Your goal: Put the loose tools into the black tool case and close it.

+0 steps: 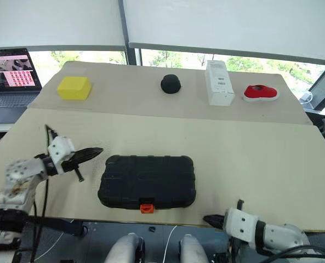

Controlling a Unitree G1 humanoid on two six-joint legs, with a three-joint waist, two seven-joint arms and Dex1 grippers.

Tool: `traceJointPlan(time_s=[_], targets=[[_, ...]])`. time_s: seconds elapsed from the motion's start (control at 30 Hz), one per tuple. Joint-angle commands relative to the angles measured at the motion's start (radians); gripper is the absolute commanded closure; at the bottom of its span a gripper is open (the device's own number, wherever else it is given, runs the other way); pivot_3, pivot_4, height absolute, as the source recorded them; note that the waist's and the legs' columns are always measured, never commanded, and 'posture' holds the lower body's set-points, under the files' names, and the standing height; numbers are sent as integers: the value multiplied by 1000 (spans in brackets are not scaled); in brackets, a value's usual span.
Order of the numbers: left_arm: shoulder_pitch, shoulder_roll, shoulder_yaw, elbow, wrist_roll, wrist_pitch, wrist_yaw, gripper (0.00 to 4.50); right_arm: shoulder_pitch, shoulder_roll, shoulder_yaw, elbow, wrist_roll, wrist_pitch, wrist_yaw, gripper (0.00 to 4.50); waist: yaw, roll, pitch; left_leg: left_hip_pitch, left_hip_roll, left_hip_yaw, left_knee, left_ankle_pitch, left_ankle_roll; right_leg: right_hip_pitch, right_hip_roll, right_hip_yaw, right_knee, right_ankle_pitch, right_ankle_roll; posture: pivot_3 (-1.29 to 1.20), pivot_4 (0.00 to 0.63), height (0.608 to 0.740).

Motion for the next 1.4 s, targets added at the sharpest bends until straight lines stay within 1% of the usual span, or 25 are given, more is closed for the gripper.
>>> traceJointPlan(time_s=[0.03, 0.1, 0.17, 0.27, 0.4, 0.53, 0.7, 0.83, 1.0, 1.07, 1.17, 1.27, 1.33, 1.4], targets=[[-67, 0, -69, 17, 28, 79, -80, 4500, -56, 43, 42, -47, -9, 71, 9, 4473, -6, 0, 0, 0, 0, 0, 0, 0, 0, 0, 1, 0, 0, 0, 0, 0, 150, 740], [-91, 0, -108, 31, 50, 99, -118, 4500, -104, 63, 69, -39, -46, 82, 14, 4473, -9, -1, 1, -1, 0, -1, 0, 0, 0, -1, 1, 0, 0, 0, -1, 0, 150, 740], [-94, -6, -123, 26, 59, 106, -131, 4500, -133, 75, 66, -38, -47, 101, 20, 4473, -8, 0, 1, -1, 0, -1, 0, 0, 0, -1, 1, 0, 0, -1, -1, 0, 150, 740], [-86, -21, -123, 20, 56, 109, -136, 4500, -202, 106, 53, -47, -17, 169, 9, 4473, -7, -1, 1, -2, -1, -1, 0, 0, 0, -1, 0, 0, 0, -1, 0, 0, 150, 740], [-57, -36, -119, 6, 58, 109, -136, 4500, -253, 135, 46, -37, -25, 220, 0, 4473, -5, -1, 1, -3, -1, -1, 0, 0, 0, -1, -1, 0, 0, -1, 0, 0, 150, 740], [-31, -67, -116, 9, 76, 105, -99, 4500, -316, 172, 36, -20, -40, 238, -21, 4473, -5, 0, 1, -3, -1, -1, 0, 0, 0, -1, -1, 0, 0, -1, 0, 0, 150, 740], [13, -100, -82, -47, 62, 150, -30, 4500, -435, 257, 33, 61, -61, 259, -65, 4473, -8, 0, 1, -2, -1, -1, 0, 0, 0, -2, 0, 0, 1, -1, 0, 0, 150, 740], [35, -127, -32, -94, 32, 206, 36, 4500, -584, 332, 45, 190, -81, 253, -90, 4473, -7, 0, 1, -2, -1, -1, 1, 0, 0, -1, -1, 0, 1, 0, 1, 0, 150, 740], [24, -144, 20, -116, -4, 253, 86, 4500, -679, 353, 47, 301, -115, 213, -80, 4473, 1, 0, 1, -3, -2, -2, 1, 0, 0, -2, -1, 0, 1, 0, 1, 0, 150, 740], [-18, -131, 38, -76, 4, 217, 91, 4500, -667, 333, 7, 299, -104, 226, -79, 4473, 2, 0, 2, -4, -2, -2, 1, 0, 0, -3, -1, 0, 1, 0, 1, 0, 150, 740], [-85, -111, 56, -19, -1, 187, 63, 4500, -607, 297, -45, 234, -56, 277, -52, 4473, 15, 0, 2, -4, -2, -2, 1, 0, 1, -3, -1, -1, 1, 0, 1, 0, 150, 740], [-160, -67, 38, 43, 14, 154, -16, 4500, -518, 264, -70, 130, -8, 321, -13, 4473, 13, 0, 2, -4, -2, -2, 1, 0, 0, -2, -1, -1, 1, 0, 1, 0, 150, 740], [-212, -46, 26, 9, -51, 242, -128, 4500, -436, 242, -64, 40, 23, 358, 19, 4473, 13, 0, 2, -4, -2, -2, 1, 0, 0, -2, -1, -1, 1, 0, 1, 0, 150, 740], [-237, -42, 4, -64, -117, 355, -204, 4500, -397, 241, -51, -18, 34, 390, 18, 4473, 12, 0, 2, -5, -2, -3, 0, 0, 0, -2, 0, -2, 0, 0, 0, 0, 150, 740]])
